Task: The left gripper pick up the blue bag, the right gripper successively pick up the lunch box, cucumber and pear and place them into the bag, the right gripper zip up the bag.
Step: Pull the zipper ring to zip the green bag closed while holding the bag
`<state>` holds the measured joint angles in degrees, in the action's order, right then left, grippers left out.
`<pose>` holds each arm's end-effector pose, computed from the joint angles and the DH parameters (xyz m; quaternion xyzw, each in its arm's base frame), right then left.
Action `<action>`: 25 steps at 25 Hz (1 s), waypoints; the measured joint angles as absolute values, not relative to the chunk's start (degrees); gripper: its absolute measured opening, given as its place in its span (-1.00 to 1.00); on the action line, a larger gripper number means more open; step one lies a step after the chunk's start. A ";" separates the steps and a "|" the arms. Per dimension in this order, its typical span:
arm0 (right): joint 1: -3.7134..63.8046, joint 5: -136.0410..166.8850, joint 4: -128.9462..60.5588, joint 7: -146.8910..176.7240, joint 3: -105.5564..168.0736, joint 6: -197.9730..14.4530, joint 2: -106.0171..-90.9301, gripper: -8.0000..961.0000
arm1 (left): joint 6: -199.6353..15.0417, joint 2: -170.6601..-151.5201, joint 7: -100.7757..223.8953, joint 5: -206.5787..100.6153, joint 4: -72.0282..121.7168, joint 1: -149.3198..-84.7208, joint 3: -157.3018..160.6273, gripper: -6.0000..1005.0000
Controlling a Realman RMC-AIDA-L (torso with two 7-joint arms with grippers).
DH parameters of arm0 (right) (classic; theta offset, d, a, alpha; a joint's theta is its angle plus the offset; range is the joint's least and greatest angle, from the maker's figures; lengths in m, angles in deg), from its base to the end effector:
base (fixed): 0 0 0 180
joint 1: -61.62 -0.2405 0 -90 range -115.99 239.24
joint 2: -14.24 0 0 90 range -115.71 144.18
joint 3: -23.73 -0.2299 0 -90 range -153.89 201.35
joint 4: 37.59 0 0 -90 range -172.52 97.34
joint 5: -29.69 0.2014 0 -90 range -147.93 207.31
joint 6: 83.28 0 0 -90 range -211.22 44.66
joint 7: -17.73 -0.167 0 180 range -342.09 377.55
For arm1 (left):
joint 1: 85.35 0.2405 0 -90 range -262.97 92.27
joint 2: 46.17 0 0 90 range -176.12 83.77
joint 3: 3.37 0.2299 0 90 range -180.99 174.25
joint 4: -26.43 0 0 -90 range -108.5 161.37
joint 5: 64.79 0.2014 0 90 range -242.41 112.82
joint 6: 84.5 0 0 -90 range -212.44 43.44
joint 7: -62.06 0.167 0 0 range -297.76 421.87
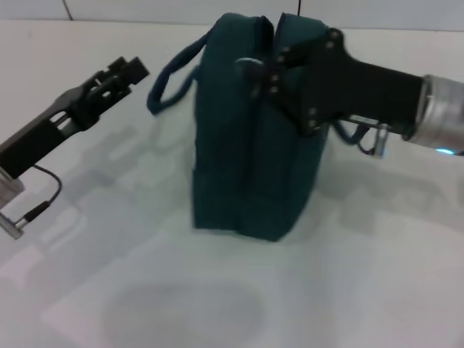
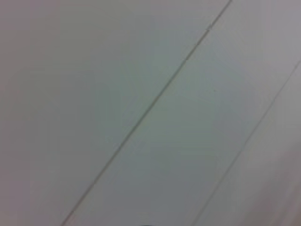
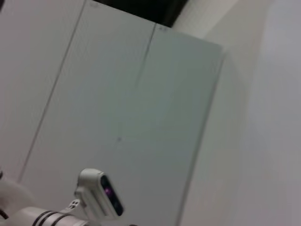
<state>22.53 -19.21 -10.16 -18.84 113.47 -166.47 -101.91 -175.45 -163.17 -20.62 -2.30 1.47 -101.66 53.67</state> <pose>0.0939 0.3330 -0.0366 -0.8793 -0.1351 0.4254 0.1660 -0.2462 0.2904 0.0330 -0.7416 -0.3661 -0.5270 0.1954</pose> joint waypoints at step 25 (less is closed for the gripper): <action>25.76 -17.49 -10.66 -18.47 116.19 -165.23 -101.95 -0.96 | -178.63 -162.83 -27.28 13.22 -3.21 -102.79 53.97 0.51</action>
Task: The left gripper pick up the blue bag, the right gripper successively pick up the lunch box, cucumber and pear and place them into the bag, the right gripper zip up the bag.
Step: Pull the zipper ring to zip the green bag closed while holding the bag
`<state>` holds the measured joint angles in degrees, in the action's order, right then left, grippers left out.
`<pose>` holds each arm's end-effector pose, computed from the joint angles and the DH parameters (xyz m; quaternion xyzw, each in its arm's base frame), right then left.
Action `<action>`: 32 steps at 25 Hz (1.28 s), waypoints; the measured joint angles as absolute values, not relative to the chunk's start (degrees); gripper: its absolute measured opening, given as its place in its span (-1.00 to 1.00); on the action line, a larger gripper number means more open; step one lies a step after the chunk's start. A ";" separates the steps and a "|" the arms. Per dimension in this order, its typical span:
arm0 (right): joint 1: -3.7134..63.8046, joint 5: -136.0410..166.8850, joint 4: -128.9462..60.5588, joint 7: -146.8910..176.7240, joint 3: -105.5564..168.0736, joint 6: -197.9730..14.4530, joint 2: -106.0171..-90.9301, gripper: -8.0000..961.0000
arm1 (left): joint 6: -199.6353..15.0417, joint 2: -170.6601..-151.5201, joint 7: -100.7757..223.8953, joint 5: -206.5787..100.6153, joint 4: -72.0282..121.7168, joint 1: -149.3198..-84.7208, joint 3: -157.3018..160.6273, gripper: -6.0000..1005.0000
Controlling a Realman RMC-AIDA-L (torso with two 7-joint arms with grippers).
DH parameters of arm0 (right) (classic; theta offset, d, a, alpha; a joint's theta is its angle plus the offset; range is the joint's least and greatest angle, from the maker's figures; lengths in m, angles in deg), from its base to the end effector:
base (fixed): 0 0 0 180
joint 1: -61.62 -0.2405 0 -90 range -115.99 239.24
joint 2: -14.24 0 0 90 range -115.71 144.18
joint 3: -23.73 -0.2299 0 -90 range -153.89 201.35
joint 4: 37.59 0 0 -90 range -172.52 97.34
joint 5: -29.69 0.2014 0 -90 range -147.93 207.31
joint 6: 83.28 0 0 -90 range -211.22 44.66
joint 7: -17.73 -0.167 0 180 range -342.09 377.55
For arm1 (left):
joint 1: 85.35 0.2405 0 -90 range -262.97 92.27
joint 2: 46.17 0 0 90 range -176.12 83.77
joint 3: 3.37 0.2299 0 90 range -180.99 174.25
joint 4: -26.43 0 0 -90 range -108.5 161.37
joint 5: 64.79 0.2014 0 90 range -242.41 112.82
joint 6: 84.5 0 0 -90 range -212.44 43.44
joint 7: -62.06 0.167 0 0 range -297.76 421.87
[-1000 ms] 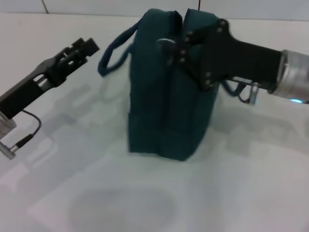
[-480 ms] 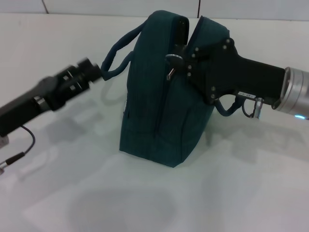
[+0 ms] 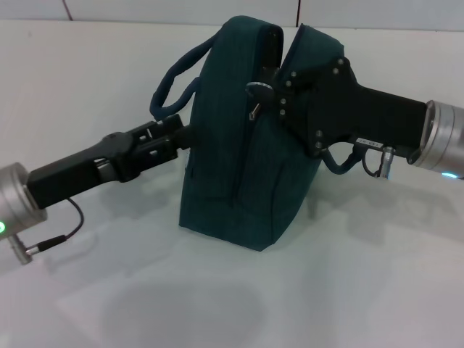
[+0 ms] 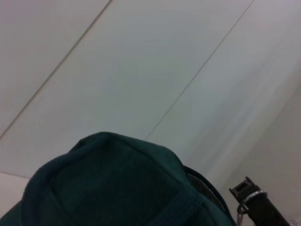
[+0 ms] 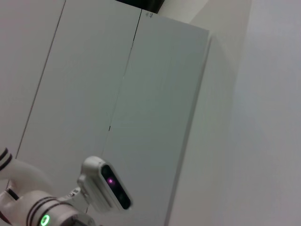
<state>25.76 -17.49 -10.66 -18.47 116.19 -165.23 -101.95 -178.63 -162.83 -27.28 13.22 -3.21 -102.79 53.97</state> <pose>0.1143 0.3252 -0.0435 -0.8876 -0.1040 0.4138 0.1737 -0.2340 0.2749 0.0083 -0.8106 -0.3716 -0.4437 0.0890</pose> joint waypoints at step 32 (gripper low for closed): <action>26.37 -15.32 -10.47 -22.20 116.52 -165.92 -101.95 -0.96 | -175.97 -164.15 -27.47 16.96 -2.94 -105.72 54.37 -0.69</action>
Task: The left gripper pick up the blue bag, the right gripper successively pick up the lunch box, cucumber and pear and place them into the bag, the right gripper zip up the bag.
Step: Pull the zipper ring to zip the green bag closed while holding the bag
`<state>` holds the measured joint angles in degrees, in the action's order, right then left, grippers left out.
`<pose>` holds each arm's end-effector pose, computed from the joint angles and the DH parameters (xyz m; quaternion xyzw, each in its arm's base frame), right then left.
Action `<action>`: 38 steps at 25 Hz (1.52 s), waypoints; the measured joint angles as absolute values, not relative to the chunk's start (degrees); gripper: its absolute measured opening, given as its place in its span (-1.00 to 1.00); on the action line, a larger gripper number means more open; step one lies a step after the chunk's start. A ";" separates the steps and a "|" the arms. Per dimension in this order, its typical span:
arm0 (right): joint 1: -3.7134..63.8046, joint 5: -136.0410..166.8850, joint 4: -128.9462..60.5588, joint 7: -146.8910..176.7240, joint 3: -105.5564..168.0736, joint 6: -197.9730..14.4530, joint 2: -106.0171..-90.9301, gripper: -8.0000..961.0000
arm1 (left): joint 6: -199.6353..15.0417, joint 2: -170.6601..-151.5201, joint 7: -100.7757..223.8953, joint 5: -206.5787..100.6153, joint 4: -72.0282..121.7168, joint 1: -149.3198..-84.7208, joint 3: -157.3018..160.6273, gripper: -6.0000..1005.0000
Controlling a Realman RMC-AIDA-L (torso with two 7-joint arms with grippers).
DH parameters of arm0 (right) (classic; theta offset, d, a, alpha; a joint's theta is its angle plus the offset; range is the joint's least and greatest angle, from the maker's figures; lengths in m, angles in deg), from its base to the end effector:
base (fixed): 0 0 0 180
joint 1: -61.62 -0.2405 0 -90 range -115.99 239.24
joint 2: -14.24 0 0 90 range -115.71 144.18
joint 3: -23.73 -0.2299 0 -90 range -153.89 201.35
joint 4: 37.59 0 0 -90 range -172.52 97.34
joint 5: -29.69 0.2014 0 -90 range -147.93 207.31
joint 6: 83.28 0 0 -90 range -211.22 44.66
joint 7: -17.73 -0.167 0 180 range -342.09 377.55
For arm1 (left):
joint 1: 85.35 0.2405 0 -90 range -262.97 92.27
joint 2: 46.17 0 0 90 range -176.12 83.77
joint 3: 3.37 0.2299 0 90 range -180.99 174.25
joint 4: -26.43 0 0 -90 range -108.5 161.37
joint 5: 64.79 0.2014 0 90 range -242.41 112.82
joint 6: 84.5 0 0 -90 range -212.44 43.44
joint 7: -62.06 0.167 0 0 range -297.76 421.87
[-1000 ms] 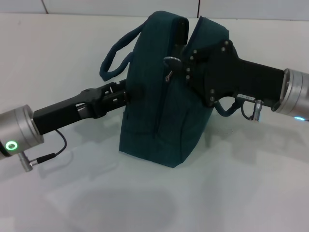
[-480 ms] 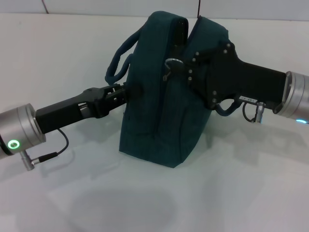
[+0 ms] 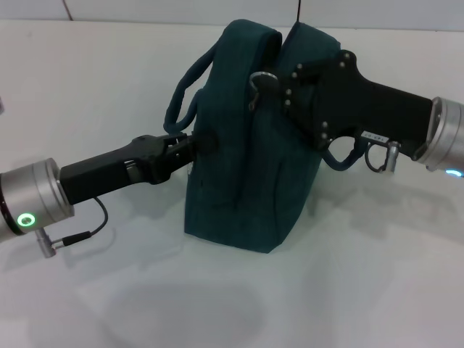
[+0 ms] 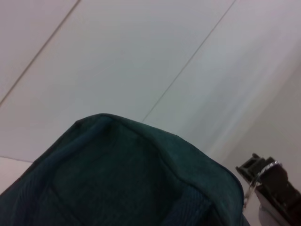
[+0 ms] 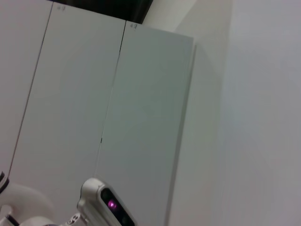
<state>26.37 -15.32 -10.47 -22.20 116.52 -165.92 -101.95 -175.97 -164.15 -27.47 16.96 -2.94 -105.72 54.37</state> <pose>0.1136 0.3250 -0.0389 -0.8827 -0.0683 0.4339 0.1669 -0.2237 0.2832 -0.0104 -0.8271 -0.3703 -0.4166 0.0728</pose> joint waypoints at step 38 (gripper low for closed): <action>21.86 -12.30 -10.90 -44.00 112.90 -152.89 -101.51 -0.96 | -176.26 -164.09 -26.80 20.32 -2.92 -105.65 53.99 -0.88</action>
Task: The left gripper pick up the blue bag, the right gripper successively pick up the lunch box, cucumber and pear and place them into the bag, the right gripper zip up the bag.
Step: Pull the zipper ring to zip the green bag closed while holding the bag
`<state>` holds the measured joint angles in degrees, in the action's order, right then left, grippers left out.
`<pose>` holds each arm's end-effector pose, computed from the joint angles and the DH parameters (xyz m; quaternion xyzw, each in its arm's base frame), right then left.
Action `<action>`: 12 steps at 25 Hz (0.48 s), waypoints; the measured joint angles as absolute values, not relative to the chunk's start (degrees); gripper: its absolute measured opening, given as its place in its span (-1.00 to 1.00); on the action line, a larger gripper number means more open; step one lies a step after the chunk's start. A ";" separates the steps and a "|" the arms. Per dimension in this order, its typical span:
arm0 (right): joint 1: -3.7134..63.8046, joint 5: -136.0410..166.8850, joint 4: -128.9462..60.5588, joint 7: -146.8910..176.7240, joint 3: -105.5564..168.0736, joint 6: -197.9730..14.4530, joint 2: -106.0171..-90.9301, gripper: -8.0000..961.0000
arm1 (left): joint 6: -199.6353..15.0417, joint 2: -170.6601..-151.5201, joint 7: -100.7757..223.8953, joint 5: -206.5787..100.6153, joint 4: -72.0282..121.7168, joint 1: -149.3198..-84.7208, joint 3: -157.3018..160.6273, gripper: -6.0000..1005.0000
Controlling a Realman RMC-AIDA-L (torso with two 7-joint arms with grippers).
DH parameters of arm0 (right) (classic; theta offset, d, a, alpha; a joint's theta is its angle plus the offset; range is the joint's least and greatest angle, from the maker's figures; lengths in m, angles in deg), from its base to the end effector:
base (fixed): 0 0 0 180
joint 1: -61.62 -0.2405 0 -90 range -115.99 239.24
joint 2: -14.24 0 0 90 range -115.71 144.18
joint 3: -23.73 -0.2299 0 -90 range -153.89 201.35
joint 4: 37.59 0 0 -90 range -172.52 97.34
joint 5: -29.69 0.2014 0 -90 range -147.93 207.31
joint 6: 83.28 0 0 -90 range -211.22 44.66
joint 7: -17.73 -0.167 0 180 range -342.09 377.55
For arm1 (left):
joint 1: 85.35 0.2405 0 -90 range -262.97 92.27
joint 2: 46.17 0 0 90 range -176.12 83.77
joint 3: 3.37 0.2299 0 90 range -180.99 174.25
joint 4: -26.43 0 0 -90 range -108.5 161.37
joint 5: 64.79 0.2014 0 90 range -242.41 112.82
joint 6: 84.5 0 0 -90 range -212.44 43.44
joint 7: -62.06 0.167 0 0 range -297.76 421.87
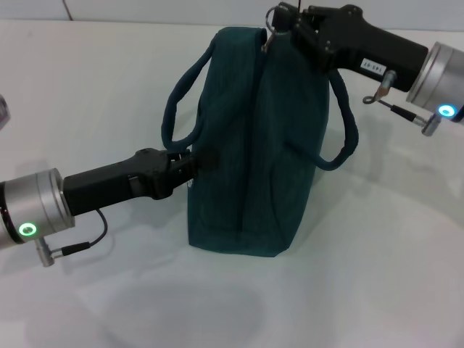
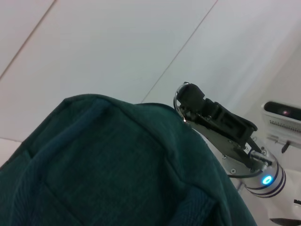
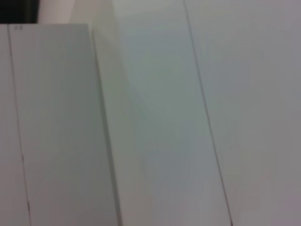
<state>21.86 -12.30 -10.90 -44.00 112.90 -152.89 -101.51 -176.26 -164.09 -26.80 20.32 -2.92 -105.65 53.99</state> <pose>0.1077 0.3784 -0.0289 -0.8716 0.1315 0.4354 0.1831 -0.2279 0.2775 -0.0160 -0.8397 -0.3677 -0.3943 0.0646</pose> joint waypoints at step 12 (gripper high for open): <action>21.71 -12.32 -12.03 -45.12 108.12 -150.33 -101.59 -0.96 | -180.83 -162.46 -25.22 19.89 -2.93 -104.05 52.87 -0.77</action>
